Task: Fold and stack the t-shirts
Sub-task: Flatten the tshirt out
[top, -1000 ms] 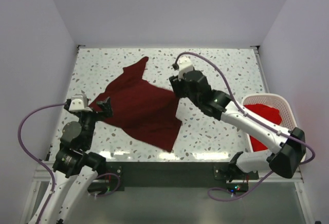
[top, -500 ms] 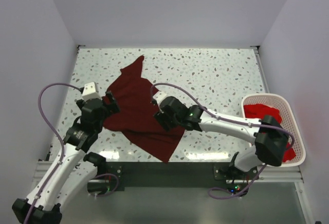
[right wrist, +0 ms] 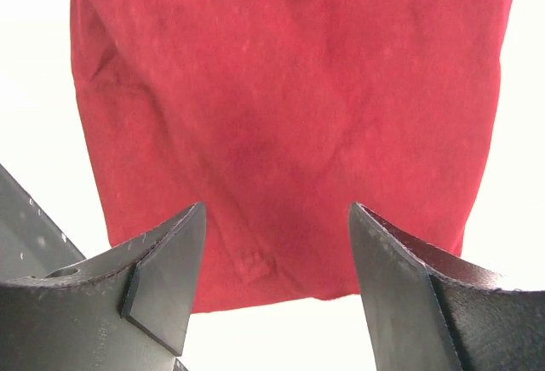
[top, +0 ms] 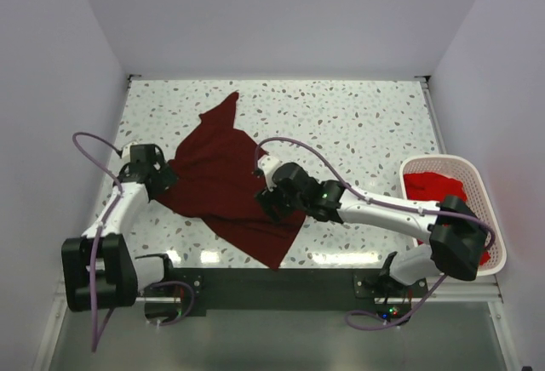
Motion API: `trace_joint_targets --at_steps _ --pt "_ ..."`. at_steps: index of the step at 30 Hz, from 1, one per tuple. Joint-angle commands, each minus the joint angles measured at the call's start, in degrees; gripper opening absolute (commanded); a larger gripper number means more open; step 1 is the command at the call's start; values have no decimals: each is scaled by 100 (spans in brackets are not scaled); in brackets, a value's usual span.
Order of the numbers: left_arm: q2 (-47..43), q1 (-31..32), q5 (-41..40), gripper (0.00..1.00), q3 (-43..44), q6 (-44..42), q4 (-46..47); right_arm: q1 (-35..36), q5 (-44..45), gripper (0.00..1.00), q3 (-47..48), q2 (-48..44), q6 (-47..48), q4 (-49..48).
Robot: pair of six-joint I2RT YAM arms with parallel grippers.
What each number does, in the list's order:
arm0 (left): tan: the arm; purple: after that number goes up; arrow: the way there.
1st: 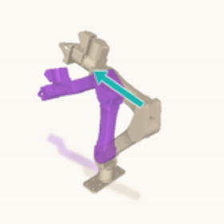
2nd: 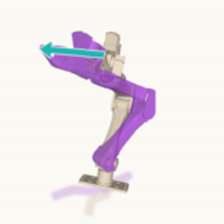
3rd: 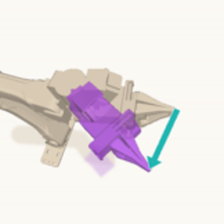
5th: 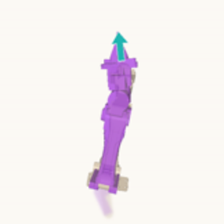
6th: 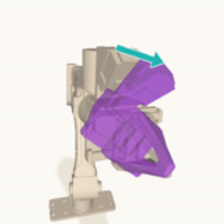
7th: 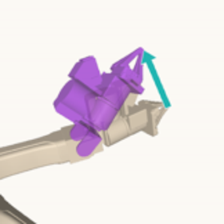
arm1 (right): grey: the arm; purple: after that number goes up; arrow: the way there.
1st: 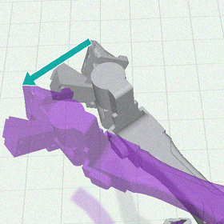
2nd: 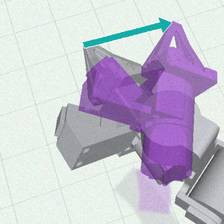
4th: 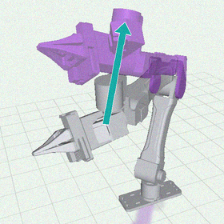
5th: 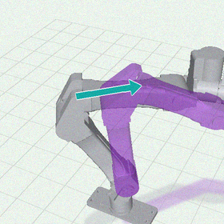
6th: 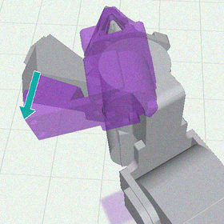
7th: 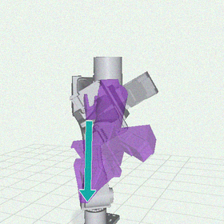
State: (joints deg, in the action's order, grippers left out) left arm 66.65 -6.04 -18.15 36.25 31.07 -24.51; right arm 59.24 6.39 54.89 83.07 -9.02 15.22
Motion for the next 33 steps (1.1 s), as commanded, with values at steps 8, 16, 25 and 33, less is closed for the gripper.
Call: trace_joint_targets --at_steps 8,16,25,33 --pt "1157 -222 40 85 410 242 596 0 -16 72 -514 -1072 -48 -467" --pt "1780 -248 49 69 523 241 702 0 81 72 -760 -1416 -65 -485" --pt "2238 -257 171 21 488 356 781 0 274 72 -901 -1662 -74 -450" --pt "1492 155 42 0 1269 496 132 0 652 72 -954 -1987 -162 -240"
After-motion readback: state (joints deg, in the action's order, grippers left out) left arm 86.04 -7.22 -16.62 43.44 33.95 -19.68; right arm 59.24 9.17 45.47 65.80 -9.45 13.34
